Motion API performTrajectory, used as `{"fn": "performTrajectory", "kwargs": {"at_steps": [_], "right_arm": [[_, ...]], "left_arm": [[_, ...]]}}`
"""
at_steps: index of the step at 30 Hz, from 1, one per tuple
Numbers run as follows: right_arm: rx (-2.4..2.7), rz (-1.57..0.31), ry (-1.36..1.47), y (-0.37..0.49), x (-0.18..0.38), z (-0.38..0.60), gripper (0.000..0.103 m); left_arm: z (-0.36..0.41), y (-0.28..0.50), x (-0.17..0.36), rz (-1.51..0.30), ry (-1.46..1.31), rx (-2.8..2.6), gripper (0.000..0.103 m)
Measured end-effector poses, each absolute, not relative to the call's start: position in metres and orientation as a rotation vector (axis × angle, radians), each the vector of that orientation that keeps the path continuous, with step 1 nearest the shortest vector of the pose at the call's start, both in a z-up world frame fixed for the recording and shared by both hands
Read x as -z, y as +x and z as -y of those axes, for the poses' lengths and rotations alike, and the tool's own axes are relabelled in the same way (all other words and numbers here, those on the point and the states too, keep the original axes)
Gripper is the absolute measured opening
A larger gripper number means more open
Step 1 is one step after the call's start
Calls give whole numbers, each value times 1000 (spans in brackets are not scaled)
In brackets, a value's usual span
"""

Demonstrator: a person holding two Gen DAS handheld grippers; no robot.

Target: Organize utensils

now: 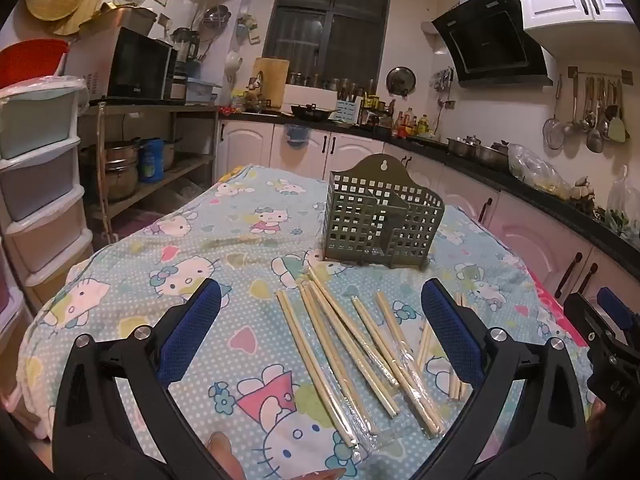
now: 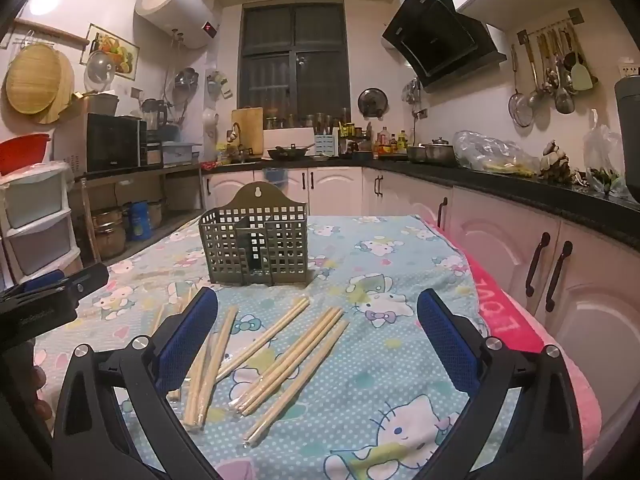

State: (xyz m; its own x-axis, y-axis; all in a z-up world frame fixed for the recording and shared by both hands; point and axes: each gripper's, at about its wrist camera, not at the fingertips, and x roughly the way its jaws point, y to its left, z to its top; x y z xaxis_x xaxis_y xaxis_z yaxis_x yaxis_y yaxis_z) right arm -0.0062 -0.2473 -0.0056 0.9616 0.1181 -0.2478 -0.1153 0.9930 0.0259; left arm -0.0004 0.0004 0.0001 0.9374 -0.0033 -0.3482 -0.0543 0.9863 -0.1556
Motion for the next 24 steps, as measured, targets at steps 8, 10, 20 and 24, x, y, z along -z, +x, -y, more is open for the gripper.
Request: {"fn": "performTrajectory", "kwargs": {"at_steps": [8,10,20,24], "right_arm": [[-91,-250,8,-8,8,246,97],[-83,-246,7,-11,8,246,97],[-125,-252,12,-6,6,245,97],[-122,-250,11,-6,7,245,97]], "left_arm": [[4,-6,3,-354,-150,-26,92],[-1,0,0,-371,-165,-21,92],[2,1,0,-373,-160,-19,92],[3,4,4,-373,-159,-20,92]]}}
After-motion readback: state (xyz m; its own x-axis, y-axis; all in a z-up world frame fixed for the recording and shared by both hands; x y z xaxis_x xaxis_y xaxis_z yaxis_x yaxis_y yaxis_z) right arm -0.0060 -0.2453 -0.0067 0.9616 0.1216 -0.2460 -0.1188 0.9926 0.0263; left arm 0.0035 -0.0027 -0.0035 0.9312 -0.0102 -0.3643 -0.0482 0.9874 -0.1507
